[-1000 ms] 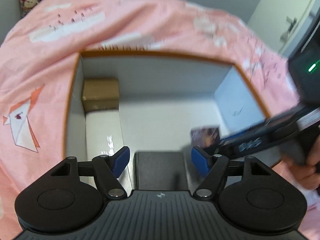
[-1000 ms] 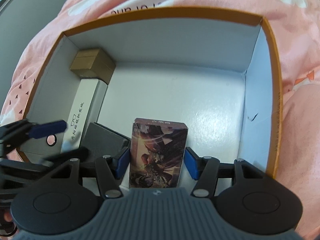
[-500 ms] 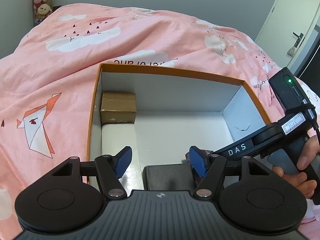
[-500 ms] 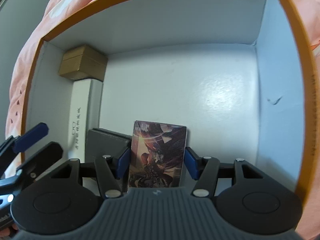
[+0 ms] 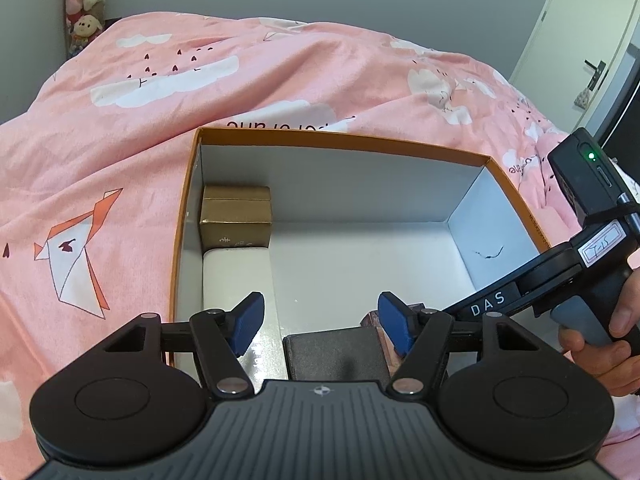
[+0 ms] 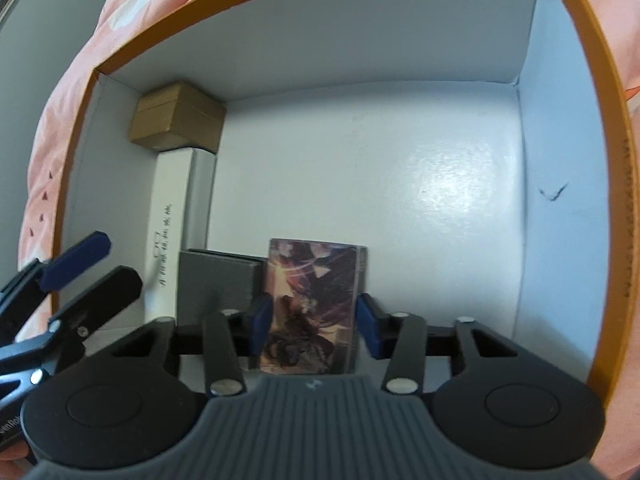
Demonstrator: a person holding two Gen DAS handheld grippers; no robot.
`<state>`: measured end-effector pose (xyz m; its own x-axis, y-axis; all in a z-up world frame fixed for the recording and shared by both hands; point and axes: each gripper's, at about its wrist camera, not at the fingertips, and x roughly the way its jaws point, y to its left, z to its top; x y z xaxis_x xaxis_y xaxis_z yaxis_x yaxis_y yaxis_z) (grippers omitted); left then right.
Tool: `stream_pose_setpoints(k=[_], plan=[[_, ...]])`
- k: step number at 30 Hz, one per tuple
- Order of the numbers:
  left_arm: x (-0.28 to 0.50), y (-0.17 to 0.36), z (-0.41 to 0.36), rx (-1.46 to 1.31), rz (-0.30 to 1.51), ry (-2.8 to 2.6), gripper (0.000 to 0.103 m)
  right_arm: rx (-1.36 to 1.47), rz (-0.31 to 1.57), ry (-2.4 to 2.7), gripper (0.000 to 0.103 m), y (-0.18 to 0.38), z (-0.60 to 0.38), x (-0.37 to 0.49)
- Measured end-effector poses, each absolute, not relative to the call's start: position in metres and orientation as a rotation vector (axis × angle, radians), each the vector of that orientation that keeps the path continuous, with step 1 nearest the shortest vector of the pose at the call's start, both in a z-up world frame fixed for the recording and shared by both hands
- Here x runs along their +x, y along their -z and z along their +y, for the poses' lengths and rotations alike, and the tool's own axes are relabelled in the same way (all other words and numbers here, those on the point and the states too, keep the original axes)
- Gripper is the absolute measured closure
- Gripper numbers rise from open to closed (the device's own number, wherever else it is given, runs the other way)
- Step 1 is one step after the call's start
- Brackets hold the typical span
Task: Organize objects
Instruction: 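Lower the picture card pack into the orange box and open right tool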
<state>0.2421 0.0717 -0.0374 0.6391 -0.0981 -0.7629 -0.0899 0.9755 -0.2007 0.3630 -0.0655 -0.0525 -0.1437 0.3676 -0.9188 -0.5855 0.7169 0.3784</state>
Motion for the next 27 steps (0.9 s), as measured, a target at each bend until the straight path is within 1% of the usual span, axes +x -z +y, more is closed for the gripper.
stream_pose_setpoints(k=[4, 6, 12, 17, 23, 25, 27], plan=[[0.240, 0.037, 0.067, -0.212, 0.879, -0.003, 0.027, -0.238, 1.485, -0.855, 0.063, 0.052, -0.068, 0.357], [0.238, 0.035, 0.064, -0.209, 0.875, -0.002, 0.027, -0.271, 1.474, -0.859, 0.066, 0.052, -0.069, 0.354], [0.222, 0.025, 0.049, -0.190, 0.836, 0.008, 0.027, -0.331, 1.442, -0.874, 0.067, 0.053, -0.068, 0.344], [0.212, 0.019, 0.043, -0.197, 0.820, 0.008, 0.027, -0.350, 1.451, -0.875, 0.071, 0.053, -0.071, 0.340], [0.208, 0.017, 0.046, -0.194, 0.829, -0.033, 0.027, -0.355, 1.467, -0.870, 0.073, 0.049, -0.076, 0.333], [0.207, 0.016, 0.050, -0.195, 0.821, -0.051, 0.027, -0.353, 1.428, -0.860, 0.074, 0.041, -0.077, 0.333], [0.206, 0.016, 0.053, -0.198, 0.811, -0.068, 0.027, -0.357, 1.351, -0.871, 0.074, 0.028, -0.076, 0.330]])
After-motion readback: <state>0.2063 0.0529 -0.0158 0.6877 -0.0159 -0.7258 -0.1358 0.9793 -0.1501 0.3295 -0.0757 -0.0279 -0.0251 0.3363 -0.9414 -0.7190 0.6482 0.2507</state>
